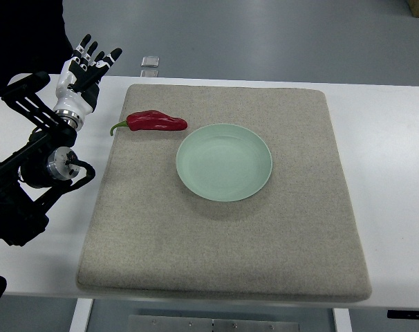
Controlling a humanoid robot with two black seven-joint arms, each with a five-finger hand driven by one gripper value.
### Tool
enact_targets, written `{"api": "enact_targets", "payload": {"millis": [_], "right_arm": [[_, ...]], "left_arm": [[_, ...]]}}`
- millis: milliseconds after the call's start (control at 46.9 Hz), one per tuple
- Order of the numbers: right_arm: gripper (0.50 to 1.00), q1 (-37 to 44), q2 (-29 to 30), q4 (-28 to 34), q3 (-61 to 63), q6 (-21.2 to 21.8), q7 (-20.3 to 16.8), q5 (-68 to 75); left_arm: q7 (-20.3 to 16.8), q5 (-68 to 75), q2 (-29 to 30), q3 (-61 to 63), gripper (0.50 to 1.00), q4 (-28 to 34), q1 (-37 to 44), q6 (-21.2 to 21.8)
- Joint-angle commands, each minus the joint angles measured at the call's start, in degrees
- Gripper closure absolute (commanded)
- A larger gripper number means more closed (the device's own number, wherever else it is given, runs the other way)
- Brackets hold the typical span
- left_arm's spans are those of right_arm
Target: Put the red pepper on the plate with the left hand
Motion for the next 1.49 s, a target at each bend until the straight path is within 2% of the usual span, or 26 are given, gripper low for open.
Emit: {"api": "enact_targets", "payload": {"millis": [0,384,598,683,982,1473], "right_arm": [[0.568,0.0,0.0,0.0,0.0,0.0,0.0,0.0],[0.568,0.0,0.0,0.0,0.0,0.0,0.0,0.0],[0.568,0.0,0.0,0.0,0.0,0.0,0.0,0.0],[0.568,0.0,0.0,0.0,0.0,0.0,0.0,0.0],[0.568,0.0,0.0,0.0,0.0,0.0,0.0,0.0],[0.568,0.0,0.0,0.0,0.0,0.0,0.0,0.0]], "left_arm": [[0.0,0.0,0.0,0.0,0.501,0.0,0.0,0.0],[0.0,-0.1,0.0,0.2,0.501,0.0,0.1,-0.6],[0.0,-1.0,0.0,-0.3,0.501,0.2,0.2,-7.7],[0.0,-1.1,0.0,-0.3,0.501,0.3,0.2,-9.1],[0.0,-1.0,0.0,-0.3,0.501,2.8,0.0,-9.4],[0.0,-1.0,-0.1,-0.5,0.504,2.8,0.1,-9.2]]}}
